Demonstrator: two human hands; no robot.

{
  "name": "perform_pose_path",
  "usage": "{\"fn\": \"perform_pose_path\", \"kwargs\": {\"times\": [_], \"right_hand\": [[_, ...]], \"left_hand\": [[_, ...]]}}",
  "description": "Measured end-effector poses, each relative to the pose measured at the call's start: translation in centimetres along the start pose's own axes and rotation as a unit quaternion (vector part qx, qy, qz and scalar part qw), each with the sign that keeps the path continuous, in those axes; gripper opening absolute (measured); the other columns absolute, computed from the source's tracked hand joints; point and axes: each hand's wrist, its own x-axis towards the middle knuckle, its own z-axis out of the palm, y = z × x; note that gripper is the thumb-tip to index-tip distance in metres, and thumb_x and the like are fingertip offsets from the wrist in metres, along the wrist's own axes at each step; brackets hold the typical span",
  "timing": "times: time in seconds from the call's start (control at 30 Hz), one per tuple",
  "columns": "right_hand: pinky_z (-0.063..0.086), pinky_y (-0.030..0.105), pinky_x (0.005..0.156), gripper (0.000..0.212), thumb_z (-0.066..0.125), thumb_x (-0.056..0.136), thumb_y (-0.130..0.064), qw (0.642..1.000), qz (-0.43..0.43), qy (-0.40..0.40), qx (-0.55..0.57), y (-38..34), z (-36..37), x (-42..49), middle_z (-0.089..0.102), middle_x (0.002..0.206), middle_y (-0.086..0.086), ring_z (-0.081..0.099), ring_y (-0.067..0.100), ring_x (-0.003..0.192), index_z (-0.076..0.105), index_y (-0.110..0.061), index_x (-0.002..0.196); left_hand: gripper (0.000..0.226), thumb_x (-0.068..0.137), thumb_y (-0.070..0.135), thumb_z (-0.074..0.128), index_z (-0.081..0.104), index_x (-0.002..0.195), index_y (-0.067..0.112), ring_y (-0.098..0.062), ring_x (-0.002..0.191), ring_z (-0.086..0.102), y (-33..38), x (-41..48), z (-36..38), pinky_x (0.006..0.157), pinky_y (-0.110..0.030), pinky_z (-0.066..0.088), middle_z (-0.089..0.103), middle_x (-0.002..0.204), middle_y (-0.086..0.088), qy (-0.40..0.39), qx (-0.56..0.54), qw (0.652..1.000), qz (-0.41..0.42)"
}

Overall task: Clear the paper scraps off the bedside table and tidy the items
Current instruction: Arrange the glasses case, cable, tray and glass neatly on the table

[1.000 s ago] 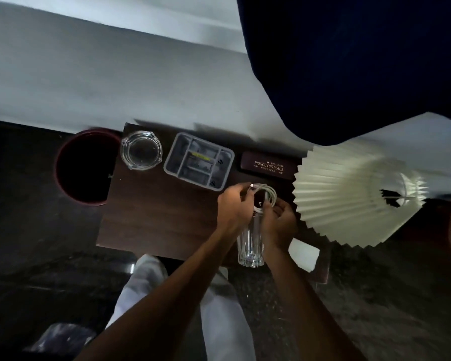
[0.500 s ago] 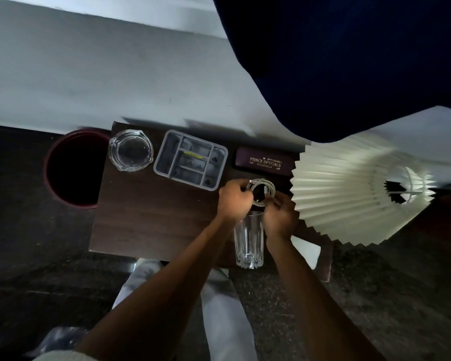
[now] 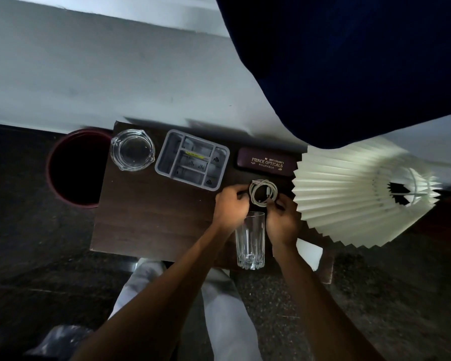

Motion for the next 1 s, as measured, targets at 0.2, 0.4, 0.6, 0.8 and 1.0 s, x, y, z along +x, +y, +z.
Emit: {"fn": "perform_pose_path", "kwargs": {"times": [0.2, 0.4, 0.6, 0.8, 1.0], "right_hand": [[0.049, 0.045, 0.099, 0.04, 0.064, 0.094, -0.023, 0.996, -0.075, 0.011, -0.052, -0.6, -0.1, -3.9, 0.061, 0.13, 0.013, 0.054, 0.029, 0.122, 0.059, -0.01, 0.131], [0.05, 0.033, 0.098, 0.039, 0.063, 0.095, -0.018, 0.988, -0.151, -0.041, 0.017, -4.8, 2.0, -6.1, 0.061, 0.13, 0.005, 0.059, 0.018, 0.117, 0.058, -0.012, 0.133], [0.043, 0.03, 0.107, 0.049, 0.061, 0.096, -0.022, 0.98, -0.024, -0.176, 0.093, -8.0, 4.9, -5.0, 0.06, 0.138, -0.002, 0.055, 0.015, 0.128, 0.049, -0.02, 0.144], [0.048, 0.031, 0.098, 0.042, 0.062, 0.091, -0.026, 0.977, -0.037, -0.196, 0.078, -8.7, 6.1, -4.1, 0.068, 0.108, -0.018, 0.063, 0.007, 0.106, 0.058, -0.031, 0.133], [0.049, 0.031, 0.095, 0.043, 0.061, 0.088, -0.024, 0.977, -0.051, -0.195, 0.073, -9.7, 6.0, -3.5, 0.07, 0.116, -0.012, 0.063, 0.011, 0.109, 0.06, -0.032, 0.13]], "left_hand": [[0.026, 0.104, 0.015, 0.051, 0.069, 0.122, 0.008, -0.013, 0.086, 0.076, -1.4, -5.5, -5.0, 0.076, -0.02, 0.057, 0.079, 0.105, -0.009, 0.028, -0.17, 0.985, -0.018], [0.02, 0.102, 0.015, 0.054, 0.07, 0.115, 0.017, -0.016, 0.095, 0.072, 0.0, -4.0, -13.7, 0.09, -0.035, 0.058, 0.076, 0.101, -0.001, 0.223, -0.125, 0.965, 0.066], [0.036, 0.104, 0.018, 0.051, 0.062, 0.138, 0.014, -0.015, 0.127, 0.06, 0.9, 0.5, -16.2, 0.109, -0.023, 0.042, 0.067, 0.135, -0.004, 0.187, -0.023, 0.981, 0.051], [0.04, 0.106, 0.023, 0.049, 0.056, 0.144, 0.014, -0.018, 0.134, 0.055, 0.4, 1.1, -16.2, 0.116, -0.031, 0.04, 0.063, 0.142, -0.006, 0.138, -0.031, 0.989, 0.033], [0.042, 0.106, 0.023, 0.049, 0.053, 0.146, 0.014, -0.016, 0.137, 0.052, 0.3, 1.4, -16.3, 0.118, -0.033, 0.038, 0.059, 0.146, -0.004, 0.116, -0.085, 0.989, 0.021]]}}
